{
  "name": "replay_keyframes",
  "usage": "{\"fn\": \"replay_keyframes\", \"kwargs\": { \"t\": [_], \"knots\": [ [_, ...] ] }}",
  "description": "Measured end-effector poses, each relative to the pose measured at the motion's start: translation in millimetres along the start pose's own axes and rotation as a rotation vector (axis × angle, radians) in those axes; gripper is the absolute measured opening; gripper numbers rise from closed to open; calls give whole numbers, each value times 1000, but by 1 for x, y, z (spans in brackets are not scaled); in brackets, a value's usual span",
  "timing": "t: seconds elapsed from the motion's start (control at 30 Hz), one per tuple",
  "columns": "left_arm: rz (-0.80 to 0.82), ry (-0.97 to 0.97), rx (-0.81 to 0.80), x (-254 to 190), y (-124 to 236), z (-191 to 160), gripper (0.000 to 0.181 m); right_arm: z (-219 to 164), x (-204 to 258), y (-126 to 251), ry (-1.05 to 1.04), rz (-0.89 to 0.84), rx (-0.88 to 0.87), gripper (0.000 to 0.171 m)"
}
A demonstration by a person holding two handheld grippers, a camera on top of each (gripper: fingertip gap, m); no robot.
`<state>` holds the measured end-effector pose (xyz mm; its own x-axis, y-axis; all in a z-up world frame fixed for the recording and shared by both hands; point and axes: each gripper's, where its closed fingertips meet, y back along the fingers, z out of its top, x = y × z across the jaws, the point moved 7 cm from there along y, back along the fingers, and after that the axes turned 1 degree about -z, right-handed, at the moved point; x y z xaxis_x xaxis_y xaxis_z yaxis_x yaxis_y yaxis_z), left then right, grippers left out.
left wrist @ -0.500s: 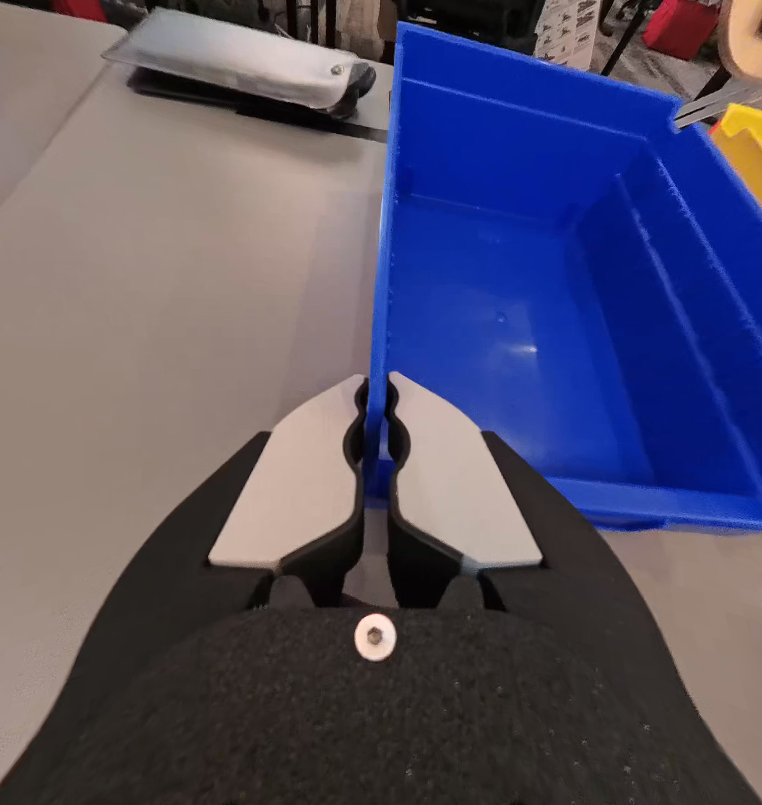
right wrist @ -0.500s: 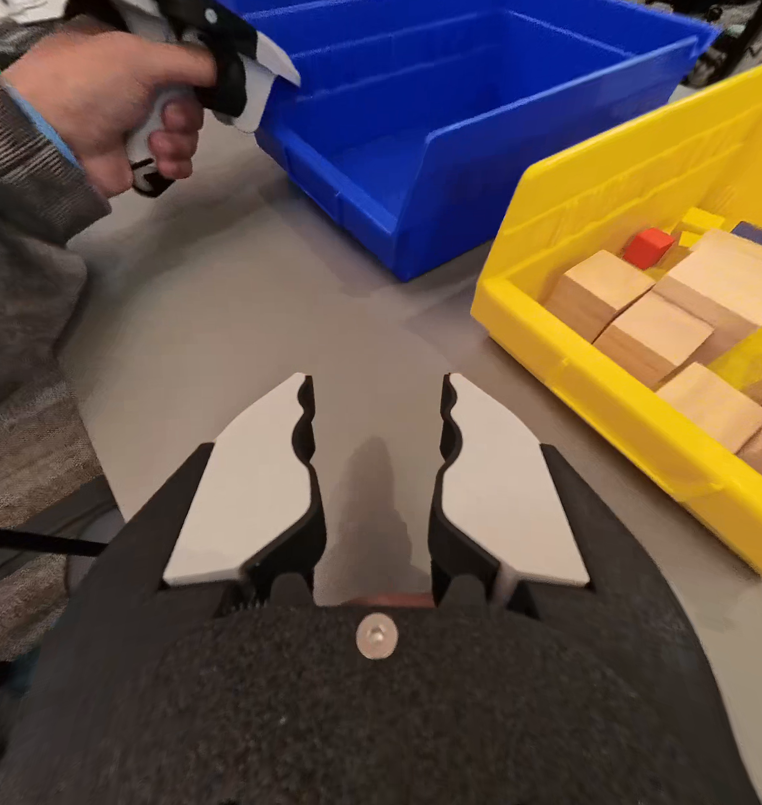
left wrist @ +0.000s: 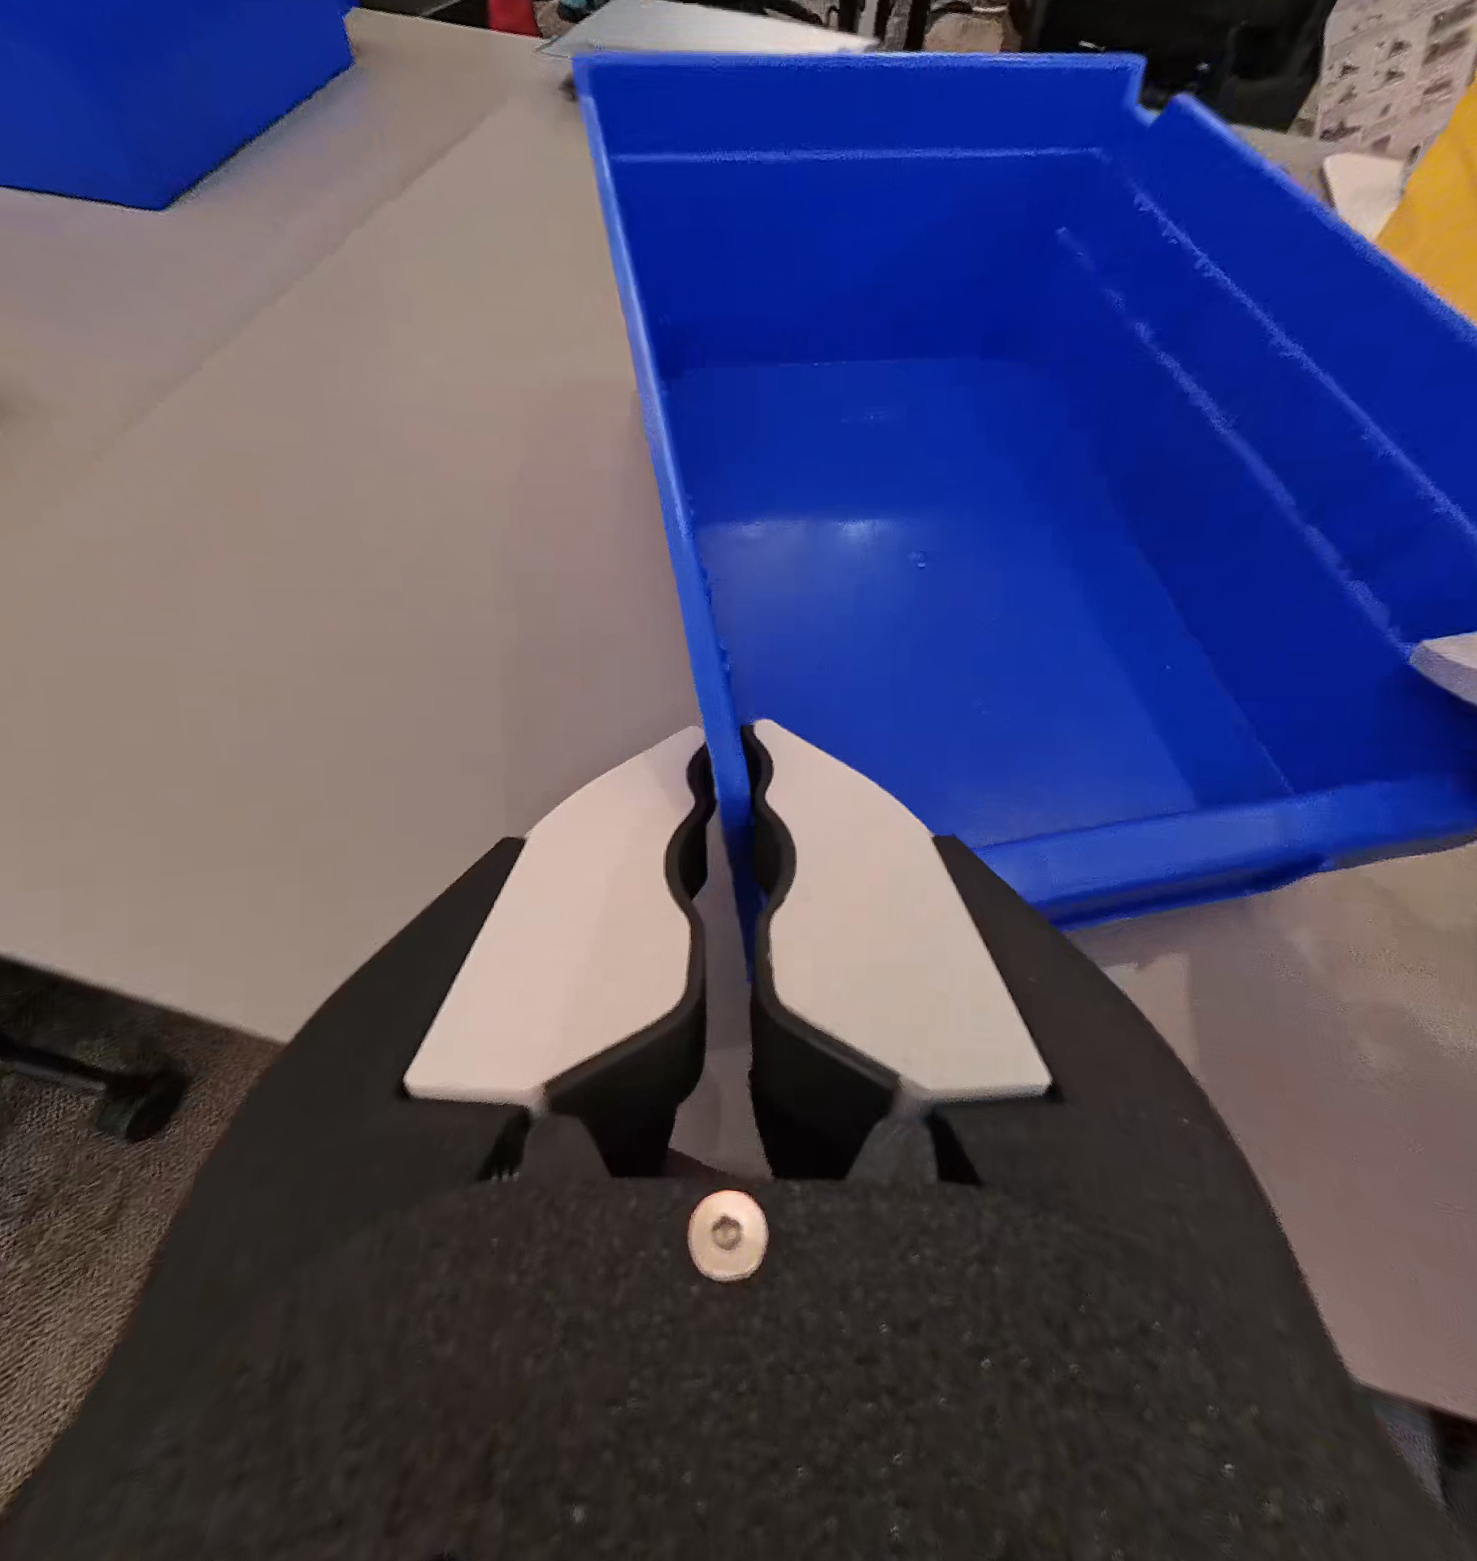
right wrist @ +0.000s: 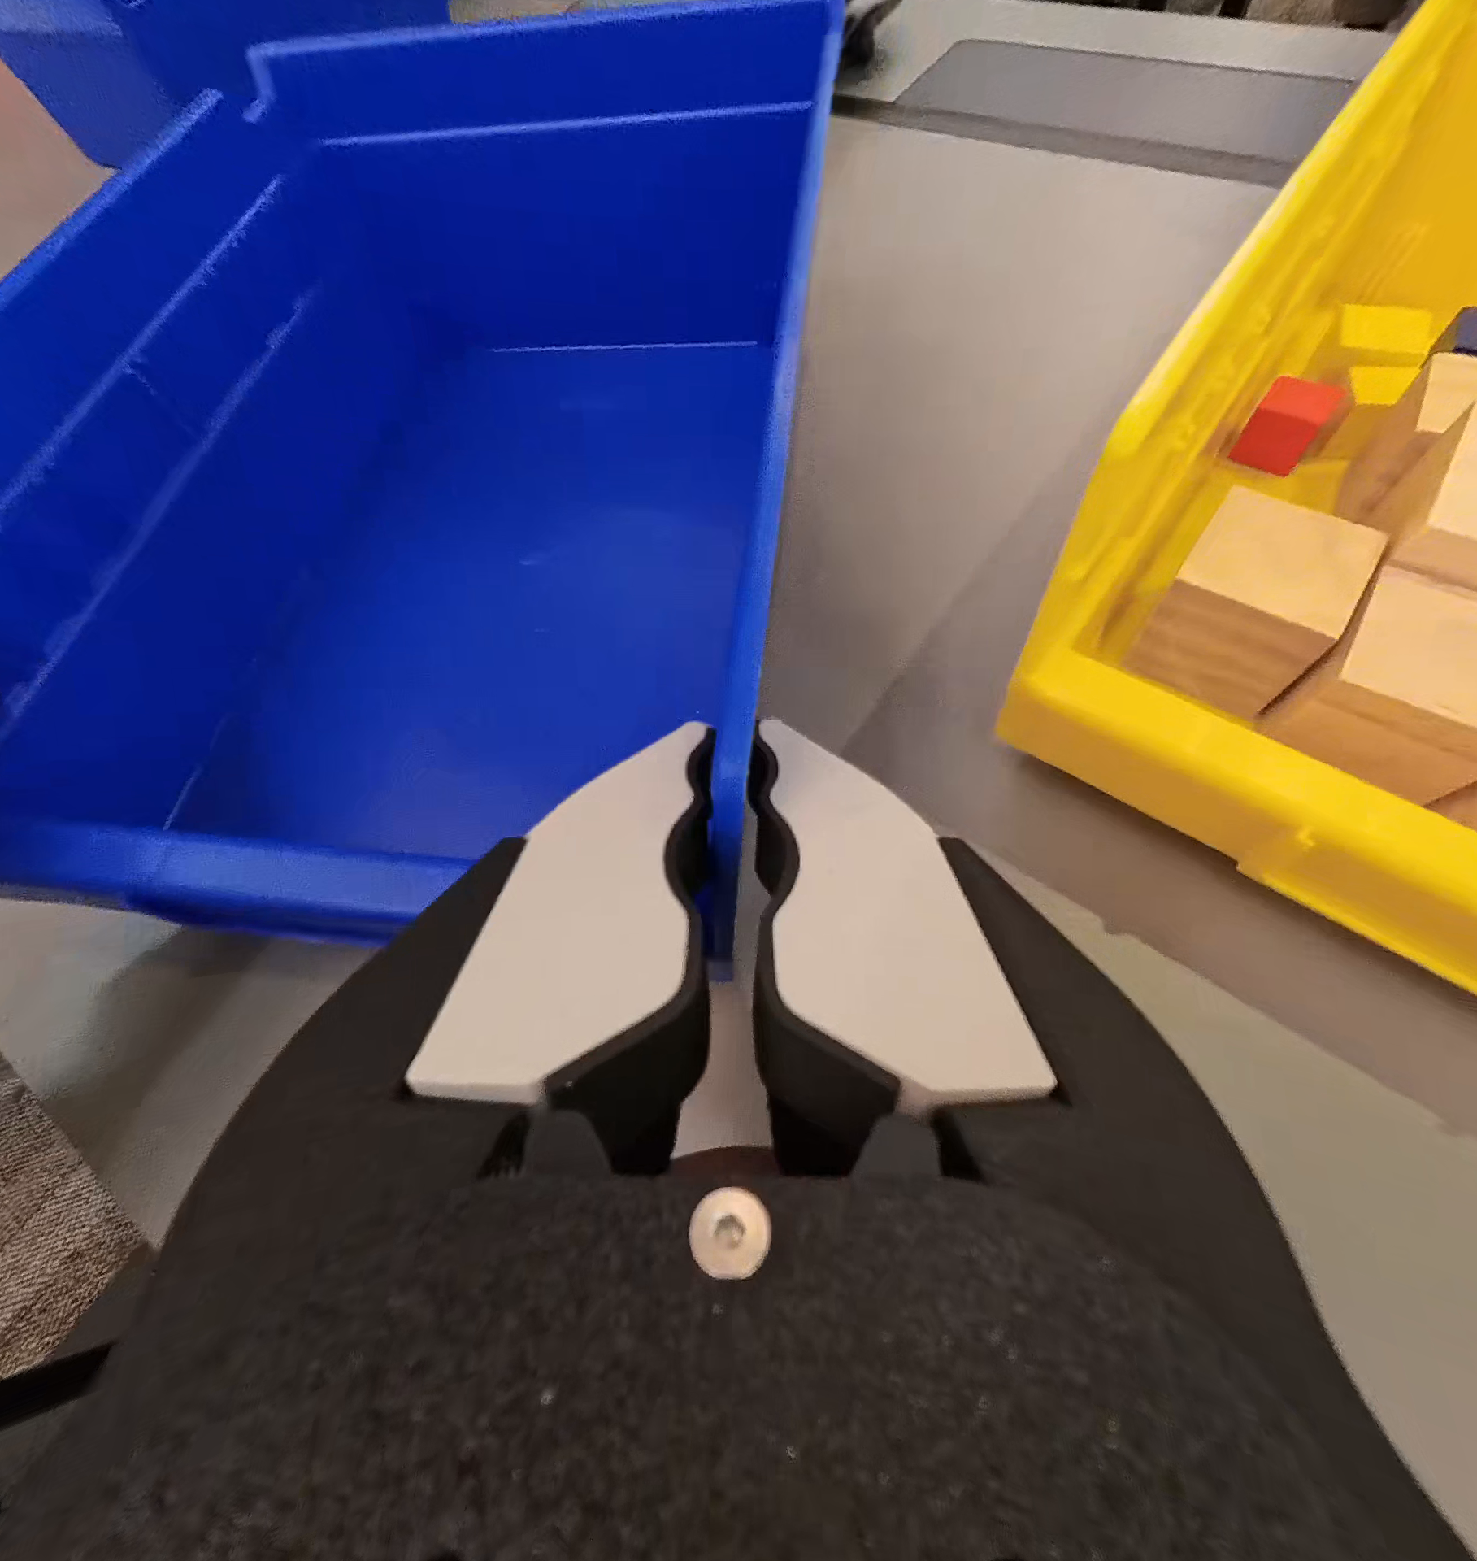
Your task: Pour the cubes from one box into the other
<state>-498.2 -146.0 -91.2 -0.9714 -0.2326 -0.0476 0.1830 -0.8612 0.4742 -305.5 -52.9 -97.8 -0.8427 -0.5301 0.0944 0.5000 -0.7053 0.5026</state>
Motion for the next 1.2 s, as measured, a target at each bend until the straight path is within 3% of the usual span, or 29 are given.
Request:
{"fn": "replay_keyframes", "kwargs": {
  "t": [0.13,0.27,0.43,0.57,0.67,0.87,1.07,1.2],
  "knots": [
    [24,-32,-95,-3,25,18,4,17,7,26,41,-28,-109,2],
    [-35,-78,-304,-37,50,72,4,67,-15,79,78,-124,-330,2],
    [-191,-144,-456,-147,70,164,4,130,-106,168,23,-281,-483,3],
    [-391,-144,-499,-276,71,198,5,139,-215,242,-2,-451,-486,3],
    [-497,-171,-452,-380,63,181,5,108,-302,287,-8,-560,-447,3],
    [-605,-237,-227,-545,18,84,5,26,-457,319,-112,-654,-194,2],
    [-534,-291,-105,-585,-17,23,6,-59,-513,276,-252,-538,-155,2],
    [-505,-315,-57,-583,-36,1,6,-76,-520,254,-255,-511,-98,2]
  ]
}}
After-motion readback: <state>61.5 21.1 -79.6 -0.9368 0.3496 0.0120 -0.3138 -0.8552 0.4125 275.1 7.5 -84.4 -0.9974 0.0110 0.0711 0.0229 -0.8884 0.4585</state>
